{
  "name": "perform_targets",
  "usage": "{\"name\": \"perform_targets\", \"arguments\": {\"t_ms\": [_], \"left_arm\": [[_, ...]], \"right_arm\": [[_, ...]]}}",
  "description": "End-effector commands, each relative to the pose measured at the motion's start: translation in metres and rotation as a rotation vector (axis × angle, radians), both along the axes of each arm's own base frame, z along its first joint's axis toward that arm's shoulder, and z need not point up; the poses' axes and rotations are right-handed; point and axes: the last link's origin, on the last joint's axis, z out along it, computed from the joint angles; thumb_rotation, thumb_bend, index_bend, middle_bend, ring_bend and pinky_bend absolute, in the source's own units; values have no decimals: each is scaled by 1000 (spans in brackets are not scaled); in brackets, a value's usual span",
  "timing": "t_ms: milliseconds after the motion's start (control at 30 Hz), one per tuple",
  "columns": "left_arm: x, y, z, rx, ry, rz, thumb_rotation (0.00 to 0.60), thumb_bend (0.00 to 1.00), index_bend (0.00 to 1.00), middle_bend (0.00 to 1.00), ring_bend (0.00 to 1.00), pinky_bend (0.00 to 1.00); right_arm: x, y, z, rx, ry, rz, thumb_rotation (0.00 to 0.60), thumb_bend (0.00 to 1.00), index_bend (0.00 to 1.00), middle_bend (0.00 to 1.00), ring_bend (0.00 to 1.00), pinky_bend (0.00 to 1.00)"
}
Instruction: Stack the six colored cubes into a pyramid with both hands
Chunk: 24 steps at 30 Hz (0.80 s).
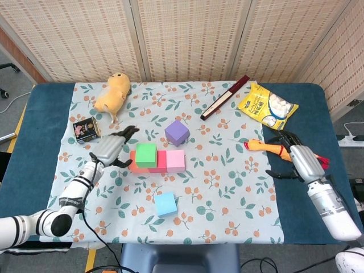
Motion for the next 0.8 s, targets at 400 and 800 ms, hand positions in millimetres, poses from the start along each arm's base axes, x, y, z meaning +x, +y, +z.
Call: {"name": "perform_targets", "arguments": {"t_ms": [400, 800], "left_arm": [[-91, -36, 37, 310, 7, 52, 600, 313, 0, 57, 183, 207], [-113, -56, 56, 308, -4, 63, 600, 311, 0, 66, 166, 182]], "right_arm": [[88, -108, -84, 349, 90, 131, 586, 278, 0, 238, 0, 0], [157, -165, -142, 396, 198, 196, 419, 300, 0, 217, 0, 0]]}}
